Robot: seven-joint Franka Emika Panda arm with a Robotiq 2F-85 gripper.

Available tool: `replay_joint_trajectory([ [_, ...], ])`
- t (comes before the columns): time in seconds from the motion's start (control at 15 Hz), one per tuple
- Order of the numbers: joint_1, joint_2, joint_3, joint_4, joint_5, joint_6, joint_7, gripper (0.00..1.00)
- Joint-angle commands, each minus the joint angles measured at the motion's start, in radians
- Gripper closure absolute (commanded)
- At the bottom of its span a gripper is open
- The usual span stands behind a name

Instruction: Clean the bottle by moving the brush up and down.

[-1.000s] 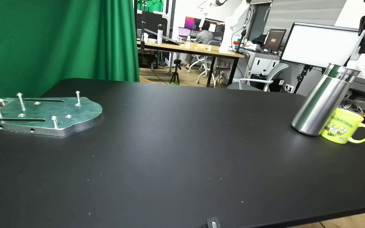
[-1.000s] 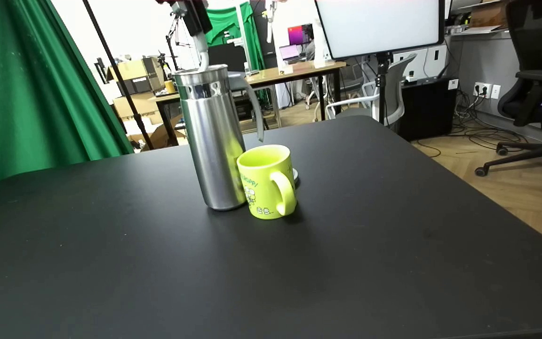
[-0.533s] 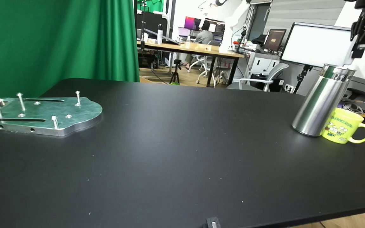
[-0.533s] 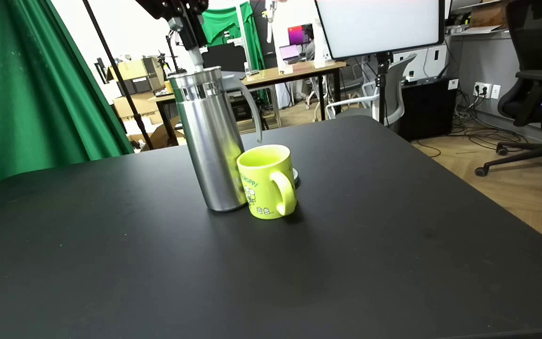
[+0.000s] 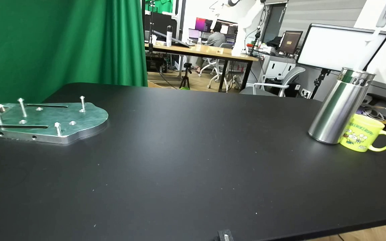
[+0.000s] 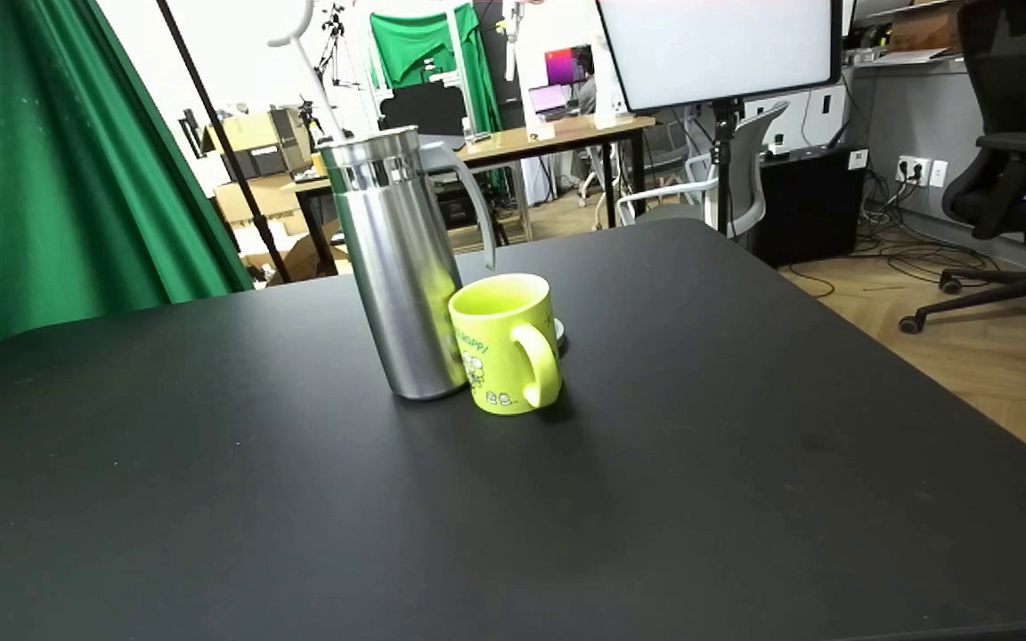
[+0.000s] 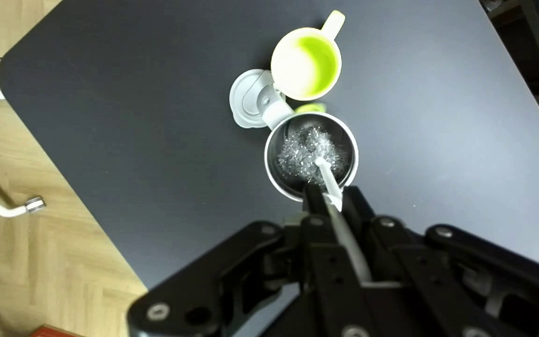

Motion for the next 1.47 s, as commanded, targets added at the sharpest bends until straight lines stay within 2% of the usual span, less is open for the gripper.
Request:
replay_joint_trajectory([
  [0.0,0.008,-0.031,-0.020,0.008,0.022,-0.010,-0.012,0.96],
  [0.53,-0.026,0.096,-0.095,0.021,0.187,0.026,-0.054,0.96],
  [1.07,-0.054,0.232,-0.075,0.018,0.190,0.058,-0.044,0.96],
  [1.4,-0.051,0.216,-0.060,0.035,0.164,0.027,-0.028,0.96],
])
